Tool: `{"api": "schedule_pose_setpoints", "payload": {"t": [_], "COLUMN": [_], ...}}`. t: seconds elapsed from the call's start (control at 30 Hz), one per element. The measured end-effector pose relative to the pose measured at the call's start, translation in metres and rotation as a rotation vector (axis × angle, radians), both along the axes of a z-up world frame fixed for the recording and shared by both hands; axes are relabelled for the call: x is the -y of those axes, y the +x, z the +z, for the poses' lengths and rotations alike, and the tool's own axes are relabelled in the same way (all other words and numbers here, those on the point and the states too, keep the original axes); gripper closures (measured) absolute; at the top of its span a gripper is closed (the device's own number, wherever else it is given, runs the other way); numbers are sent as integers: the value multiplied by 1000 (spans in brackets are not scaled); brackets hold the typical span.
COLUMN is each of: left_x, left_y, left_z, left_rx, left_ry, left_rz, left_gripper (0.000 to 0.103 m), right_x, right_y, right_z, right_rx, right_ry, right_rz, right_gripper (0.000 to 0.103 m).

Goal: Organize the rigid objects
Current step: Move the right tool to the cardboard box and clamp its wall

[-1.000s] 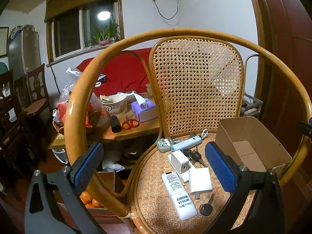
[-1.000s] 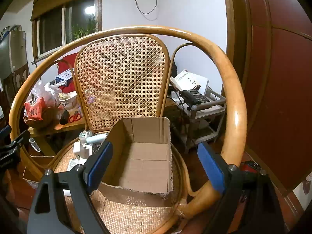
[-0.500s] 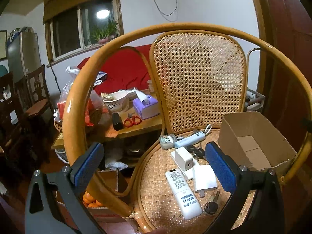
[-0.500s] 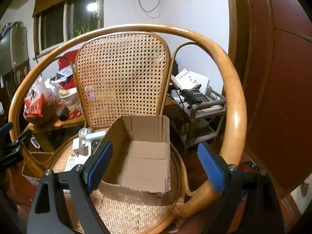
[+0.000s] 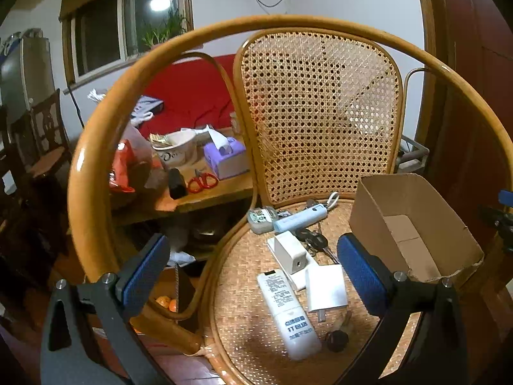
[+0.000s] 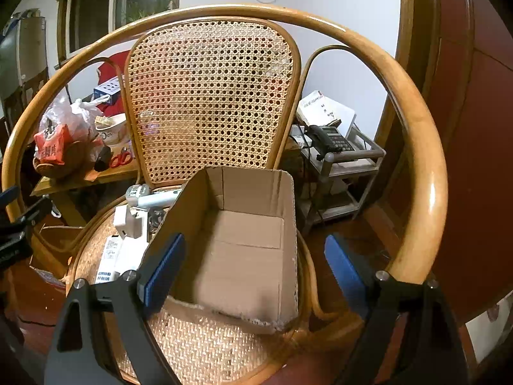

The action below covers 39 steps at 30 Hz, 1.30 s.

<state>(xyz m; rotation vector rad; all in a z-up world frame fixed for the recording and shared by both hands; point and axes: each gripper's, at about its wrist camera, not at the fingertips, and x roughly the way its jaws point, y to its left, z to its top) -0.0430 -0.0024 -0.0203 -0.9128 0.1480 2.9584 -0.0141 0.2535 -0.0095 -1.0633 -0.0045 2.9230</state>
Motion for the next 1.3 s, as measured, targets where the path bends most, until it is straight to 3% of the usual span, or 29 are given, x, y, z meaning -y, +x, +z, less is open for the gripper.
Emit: {"api": "schedule_pose_setpoints", "payload": {"t": [0.2,0.37,0.67,0.77,1.13,1.2,1.3], "left_x": [-5,-11,-22,-22,-22,-23,-23], "left_y": [-12,-18,-28,-32,-45,-46,-49], "left_z": [-10,-21,-42,-49,-74,-76,-80], "left_rx": [45,69,153,178,286,295,320], "left_ry": [-19,-71,-101,-94,-94,-101,-104], "left_rz": [-11,9,-42,-44,-37,-33,-36], "left_gripper": [0,0,0,0,0,0,0], "right_x": [0,5,-5,-12,-27,-31,-36], "right_y": [-26,-40,-75,-79,-91,-95,-99], "right_z": [-4,-13,-42,-49,-67,-73,-78], "right_rx": [77,110,280,301,363,394,437], "right_ry": [-12,34,-8,-5,-18,-32,-55], "right_rz": [-17,-26,-76,-109,-164,-167,-160], "right_gripper": [14,15,17,21,21,30,34]}}
